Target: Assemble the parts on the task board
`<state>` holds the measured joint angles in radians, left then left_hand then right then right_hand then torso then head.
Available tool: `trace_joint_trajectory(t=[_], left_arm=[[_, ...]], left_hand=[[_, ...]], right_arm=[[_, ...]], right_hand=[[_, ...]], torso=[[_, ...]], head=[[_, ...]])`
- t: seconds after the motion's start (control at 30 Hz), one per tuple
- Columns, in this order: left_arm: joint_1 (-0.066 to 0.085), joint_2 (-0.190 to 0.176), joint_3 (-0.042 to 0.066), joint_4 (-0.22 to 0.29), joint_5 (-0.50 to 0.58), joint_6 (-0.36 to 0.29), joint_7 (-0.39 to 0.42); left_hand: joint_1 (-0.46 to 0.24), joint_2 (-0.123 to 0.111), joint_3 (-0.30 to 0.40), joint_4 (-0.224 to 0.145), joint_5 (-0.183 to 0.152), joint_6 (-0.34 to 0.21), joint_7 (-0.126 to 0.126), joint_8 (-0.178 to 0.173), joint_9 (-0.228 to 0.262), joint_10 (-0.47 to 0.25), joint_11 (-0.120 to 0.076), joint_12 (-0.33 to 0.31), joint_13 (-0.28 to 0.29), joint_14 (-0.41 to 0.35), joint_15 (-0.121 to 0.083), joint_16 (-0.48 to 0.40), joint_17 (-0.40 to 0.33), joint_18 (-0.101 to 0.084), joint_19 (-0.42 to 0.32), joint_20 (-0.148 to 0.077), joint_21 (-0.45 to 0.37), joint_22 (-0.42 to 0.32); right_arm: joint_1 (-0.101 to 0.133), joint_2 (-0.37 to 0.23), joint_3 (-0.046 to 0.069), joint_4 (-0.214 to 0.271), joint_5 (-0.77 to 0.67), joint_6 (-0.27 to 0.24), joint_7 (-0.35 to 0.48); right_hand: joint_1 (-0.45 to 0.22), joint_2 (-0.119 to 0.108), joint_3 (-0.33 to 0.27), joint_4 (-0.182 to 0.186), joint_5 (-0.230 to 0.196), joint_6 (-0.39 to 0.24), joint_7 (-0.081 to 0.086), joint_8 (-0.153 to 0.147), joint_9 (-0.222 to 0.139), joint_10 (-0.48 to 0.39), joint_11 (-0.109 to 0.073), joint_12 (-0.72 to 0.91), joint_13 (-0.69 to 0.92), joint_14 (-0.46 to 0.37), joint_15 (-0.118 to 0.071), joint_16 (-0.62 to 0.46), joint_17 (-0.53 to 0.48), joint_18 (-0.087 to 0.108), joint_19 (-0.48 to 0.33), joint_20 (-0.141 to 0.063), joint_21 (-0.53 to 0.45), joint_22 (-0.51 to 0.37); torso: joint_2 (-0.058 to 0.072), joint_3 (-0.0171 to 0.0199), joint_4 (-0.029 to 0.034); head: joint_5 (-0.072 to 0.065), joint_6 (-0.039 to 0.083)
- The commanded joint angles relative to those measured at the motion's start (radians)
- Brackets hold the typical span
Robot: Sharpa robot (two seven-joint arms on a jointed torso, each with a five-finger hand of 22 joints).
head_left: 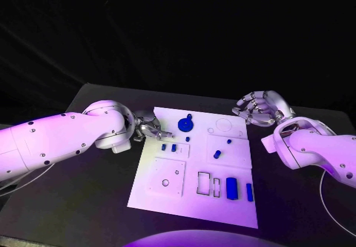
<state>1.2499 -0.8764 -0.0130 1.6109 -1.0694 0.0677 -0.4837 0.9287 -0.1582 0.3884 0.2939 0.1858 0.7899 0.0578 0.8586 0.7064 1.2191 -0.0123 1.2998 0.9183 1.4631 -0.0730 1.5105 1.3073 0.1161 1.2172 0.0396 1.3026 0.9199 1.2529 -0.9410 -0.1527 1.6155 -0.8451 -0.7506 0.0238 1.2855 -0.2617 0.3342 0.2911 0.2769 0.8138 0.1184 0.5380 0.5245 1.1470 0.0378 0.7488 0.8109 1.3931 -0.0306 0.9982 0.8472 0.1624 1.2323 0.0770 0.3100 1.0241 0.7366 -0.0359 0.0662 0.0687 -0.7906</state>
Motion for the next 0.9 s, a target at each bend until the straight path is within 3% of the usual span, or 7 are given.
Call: trace_joint_trajectory(t=[0.03, 0.1, 0.17, 0.23, 0.27, 0.5, 0.9], left_arm=[[0.001, -0.002, 0.005, 0.000, 0.096, -0.172, 0.110], [0.001, 0.001, 0.006, -0.002, 0.109, -0.203, 0.163], [0.002, 0.008, 0.005, -0.003, 0.109, -0.220, 0.215], [0.002, 0.020, 0.000, -0.002, 0.087, -0.233, 0.275], [0.001, 0.028, -0.004, -0.002, 0.065, -0.239, 0.308], [-0.002, 0.093, -0.035, -0.025, -0.162, -0.257, 0.480], [-0.007, 0.172, -0.058, -0.093, -0.462, -0.178, 0.529]], left_hand=[[0.015, -0.002, -0.010, 0.000, 0.007, -0.046, 0.018, -0.017, -0.007, -0.077, 0.017, -0.049, -0.097, 0.046, 0.017, -0.016, 0.064, 0.021, -0.051, 0.009, -0.047, -0.082], [0.111, -0.021, -0.010, -0.005, 0.018, -0.137, 0.063, -0.047, -0.030, -0.279, 0.059, -0.169, -0.310, -0.103, 0.054, -0.180, -0.248, 0.063, -0.224, 0.037, -0.219, -0.354], [0.163, -0.026, -0.010, -0.001, 0.021, -0.157, 0.077, -0.050, -0.044, -0.303, 0.072, -0.171, -0.319, -0.119, 0.067, -0.199, -0.279, 0.065, -0.223, 0.052, -0.243, -0.369], [0.261, -0.032, 0.012, -0.012, 0.022, -0.187, 0.098, -0.073, -0.076, -0.364, 0.091, -0.212, -0.349, -0.210, 0.083, -0.291, -0.428, 0.065, -0.242, 0.067, -0.285, -0.392], [0.343, -0.040, 0.048, -0.014, 0.017, -0.198, 0.119, -0.102, -0.117, -0.409, 0.110, -0.273, -0.396, -0.353, 0.102, -0.436, -0.621, 0.056, -0.280, 0.091, -0.350, -0.428], [0.523, -0.083, 0.140, -0.088, 0.010, -0.131, 0.125, -0.243, -0.315, -0.421, 0.129, -0.562, -0.648, -0.435, 0.125, -0.581, -0.735, 0.066, -0.301, 0.104, -0.475, -0.503], [0.509, -0.109, 0.095, -0.124, 0.008, -0.060, 0.106, -0.334, -0.418, -0.392, 0.133, -0.688, -0.759, -0.407, 0.123, -0.512, -0.729, 0.066, -0.291, 0.107, -0.436, -0.476]], right_arm=[[0.000, 0.001, 0.000, -0.002, -0.006, 0.010, 0.009], [0.000, 0.001, 0.000, -0.003, -0.006, 0.010, 0.009], [0.000, 0.001, 0.000, -0.004, -0.006, 0.009, 0.010], [0.000, 0.001, 0.000, -0.006, -0.005, 0.008, 0.012], [0.000, 0.002, 0.000, -0.007, -0.005, 0.009, 0.014], [0.000, 0.003, 0.000, -0.016, -0.002, 0.023, 0.035], [0.000, 0.006, 0.000, -0.024, 0.003, 0.039, 0.060]], right_hand=[[-0.009, -0.002, 0.002, 0.000, 0.000, -0.006, -0.001, 0.006, -0.002, -0.006, -0.002, 0.006, -0.001, 0.002, -0.001, -0.005, 0.001, 0.020, 0.005, 0.002, -0.005, -0.001], [-0.009, -0.002, 0.002, 0.000, 0.000, -0.006, -0.001, 0.006, -0.002, -0.006, -0.002, 0.006, -0.001, 0.002, -0.001, -0.005, 0.001, 0.020, 0.005, 0.002, -0.005, -0.001], [-0.012, -0.002, 0.002, 0.000, 0.000, -0.007, -0.001, 0.007, -0.002, -0.008, -0.002, 0.003, -0.005, 0.001, -0.001, -0.008, -0.002, 0.020, 0.006, 0.002, -0.006, -0.002], [-0.009, -0.002, 0.003, -0.002, 0.000, -0.008, -0.001, 0.006, -0.002, -0.011, -0.002, 0.000, -0.008, 0.000, -0.001, -0.013, -0.007, 0.020, 0.006, 0.002, -0.007, -0.002], [-0.005, 0.001, 0.007, -0.003, 0.001, -0.009, -0.001, 0.007, -0.003, -0.015, -0.002, 0.000, -0.010, -0.003, -0.001, -0.022, -0.014, 0.020, 0.005, 0.002, -0.010, -0.004], [0.045, -0.005, 0.084, -0.005, 0.000, -0.009, 0.015, -0.041, -0.041, -0.049, 0.017, -0.118, -0.126, -0.087, 0.020, -0.275, -0.177, 0.020, -0.032, 0.019, -0.092, -0.073], [0.052, -0.023, 0.141, -0.018, -0.003, 0.057, 0.034, -0.154, -0.096, -0.005, 0.036, -0.344, -0.370, -0.101, 0.040, -0.491, -0.193, 0.018, -0.065, 0.045, -0.179, -0.177]], torso=[[0.000, 0.0001, 0.0000], [0.000, 0.0005, 0.0003], [-0.001, 0.0011, 0.0010], [-0.001, 0.0014, 0.0016], [-0.001, 0.0012, 0.0014], [0.000, -0.0004, -0.0013], [0.001, 0.0008, 0.0011]], head=[[-0.007, 0.004], [-0.009, 0.005], [-0.011, 0.008], [-0.014, 0.010], [-0.016, 0.011], [-0.024, 0.020], [-0.027, 0.021]])
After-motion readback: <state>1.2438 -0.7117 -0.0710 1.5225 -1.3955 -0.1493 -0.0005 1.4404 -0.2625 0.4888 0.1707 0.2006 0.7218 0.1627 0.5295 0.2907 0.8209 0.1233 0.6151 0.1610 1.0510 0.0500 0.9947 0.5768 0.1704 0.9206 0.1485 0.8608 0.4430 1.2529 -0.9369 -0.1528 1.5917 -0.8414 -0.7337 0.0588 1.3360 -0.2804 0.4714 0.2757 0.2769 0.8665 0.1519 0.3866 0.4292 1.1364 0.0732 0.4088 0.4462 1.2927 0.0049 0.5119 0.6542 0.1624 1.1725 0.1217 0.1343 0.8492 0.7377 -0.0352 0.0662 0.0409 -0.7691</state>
